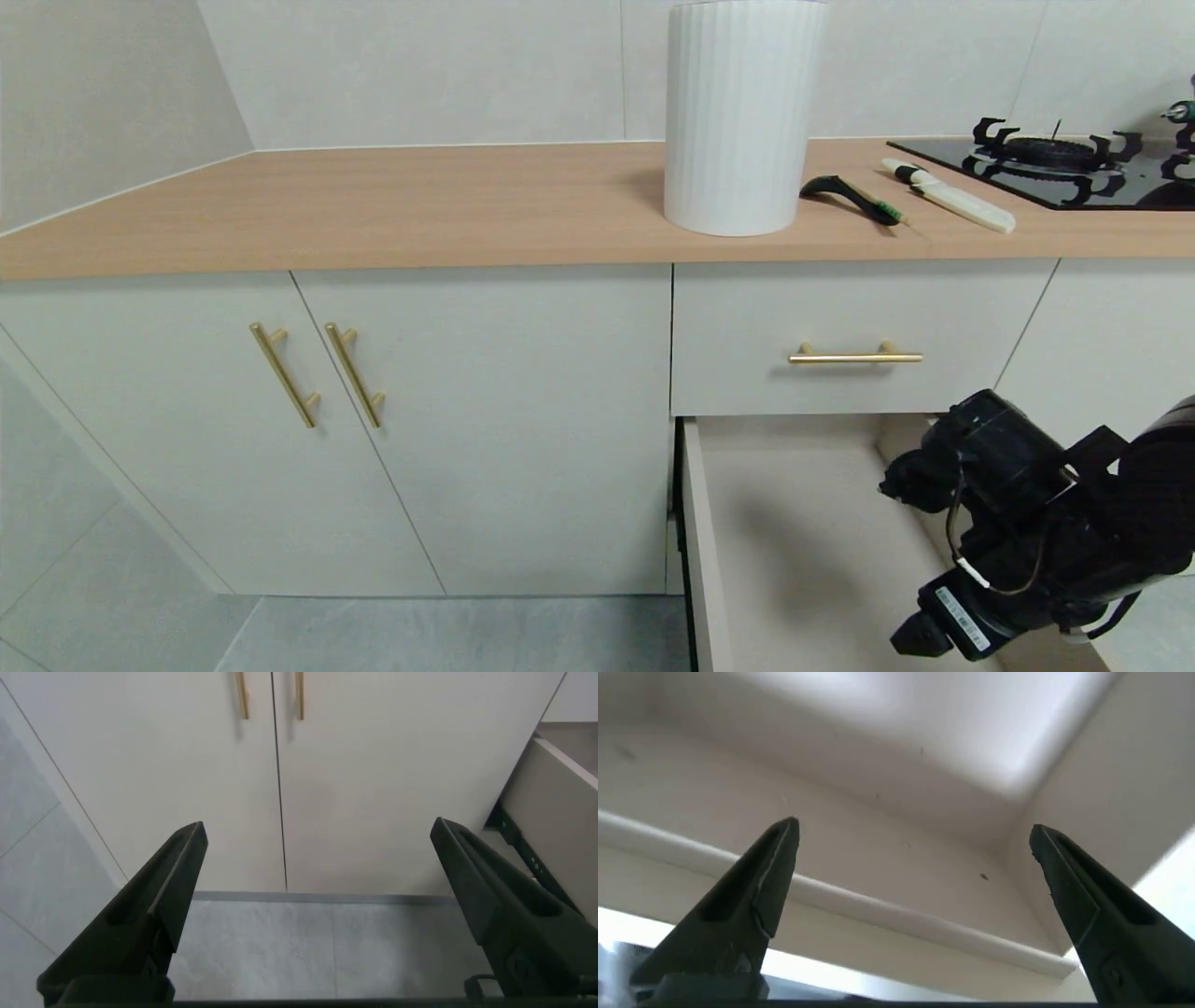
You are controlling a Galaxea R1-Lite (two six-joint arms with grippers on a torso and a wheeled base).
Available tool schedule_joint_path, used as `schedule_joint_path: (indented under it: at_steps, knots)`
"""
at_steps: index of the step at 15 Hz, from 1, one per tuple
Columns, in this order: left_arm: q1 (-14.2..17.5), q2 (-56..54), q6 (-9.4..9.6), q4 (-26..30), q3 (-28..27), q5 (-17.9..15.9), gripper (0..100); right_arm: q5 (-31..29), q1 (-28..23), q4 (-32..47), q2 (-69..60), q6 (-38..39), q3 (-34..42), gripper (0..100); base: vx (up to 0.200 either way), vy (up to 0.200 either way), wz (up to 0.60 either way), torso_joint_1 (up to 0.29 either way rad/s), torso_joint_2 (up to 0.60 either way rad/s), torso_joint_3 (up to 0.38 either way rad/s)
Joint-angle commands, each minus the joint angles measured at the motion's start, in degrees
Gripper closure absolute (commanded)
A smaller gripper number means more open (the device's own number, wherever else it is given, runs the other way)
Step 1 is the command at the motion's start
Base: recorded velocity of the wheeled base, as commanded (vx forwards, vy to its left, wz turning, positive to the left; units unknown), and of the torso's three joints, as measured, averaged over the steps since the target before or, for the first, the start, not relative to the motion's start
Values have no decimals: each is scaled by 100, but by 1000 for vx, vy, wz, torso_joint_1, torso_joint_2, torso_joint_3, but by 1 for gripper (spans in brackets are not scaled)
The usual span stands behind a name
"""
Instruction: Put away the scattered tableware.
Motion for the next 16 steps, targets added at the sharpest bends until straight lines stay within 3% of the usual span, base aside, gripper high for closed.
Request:
schedule_joint_path:
  at_steps: [1,5,10,16]
  knots:
    - [2,7,-2,-1,0,3,0,-1,-12,-66,-499,403,-243,0,0,0,0,0,0,0]
    - [2,7,-2,-1,0,3,0,25,-100,-461,-1431,473,-243,0,0,0,0,0,0,0]
    - [2,7,-2,-1,0,3,0,7,-153,-496,-1677,447,-243,0,0,0,0,6,-26,-19]
    - [2,7,-2,-1,0,3,0,7,-144,-505,-1650,438,-234,0,0,0,0,95,-362,-290]
